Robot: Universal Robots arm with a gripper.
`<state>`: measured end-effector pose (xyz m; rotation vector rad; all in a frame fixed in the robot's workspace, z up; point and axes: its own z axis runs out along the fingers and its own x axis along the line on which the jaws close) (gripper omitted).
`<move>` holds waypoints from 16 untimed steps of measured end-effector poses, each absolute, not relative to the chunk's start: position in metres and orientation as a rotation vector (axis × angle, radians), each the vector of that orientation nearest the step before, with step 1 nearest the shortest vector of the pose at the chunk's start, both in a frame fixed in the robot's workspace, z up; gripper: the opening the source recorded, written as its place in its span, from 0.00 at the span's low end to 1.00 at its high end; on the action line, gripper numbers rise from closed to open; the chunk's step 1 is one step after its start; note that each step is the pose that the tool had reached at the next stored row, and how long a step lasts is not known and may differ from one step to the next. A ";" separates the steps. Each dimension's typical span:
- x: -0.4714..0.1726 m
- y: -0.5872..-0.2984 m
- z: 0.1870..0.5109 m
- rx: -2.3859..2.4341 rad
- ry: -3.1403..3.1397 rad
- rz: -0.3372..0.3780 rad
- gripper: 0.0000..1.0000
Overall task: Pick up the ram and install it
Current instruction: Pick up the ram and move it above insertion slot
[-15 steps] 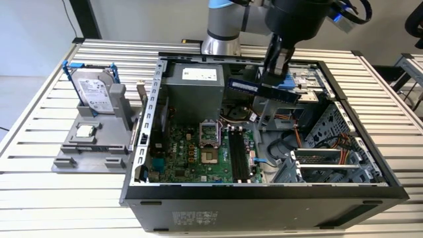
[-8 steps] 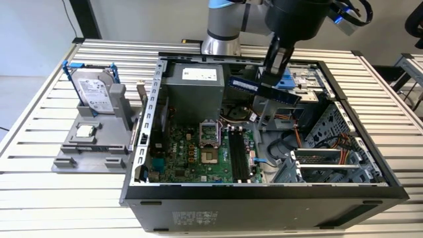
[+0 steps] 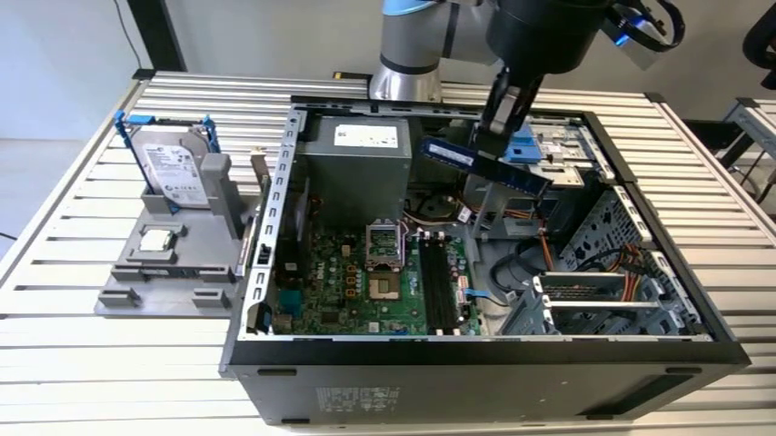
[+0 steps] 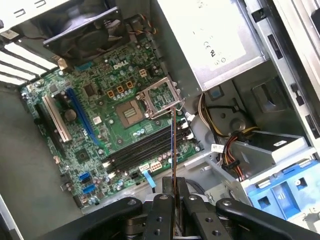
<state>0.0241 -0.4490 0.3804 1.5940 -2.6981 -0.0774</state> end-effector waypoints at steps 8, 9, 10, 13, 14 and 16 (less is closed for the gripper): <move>0.024 -0.449 0.380 1.462 -2.775 -0.078 0.00; 0.024 -0.449 0.380 1.445 -2.784 -0.078 0.00; 0.024 -0.449 0.380 1.429 -2.792 -0.078 0.00; 0.024 -0.449 0.380 1.380 -2.818 -0.078 0.00; 0.024 -0.449 0.380 1.364 -2.826 -0.078 0.00; 0.024 -0.449 0.380 1.329 -2.843 -0.078 0.00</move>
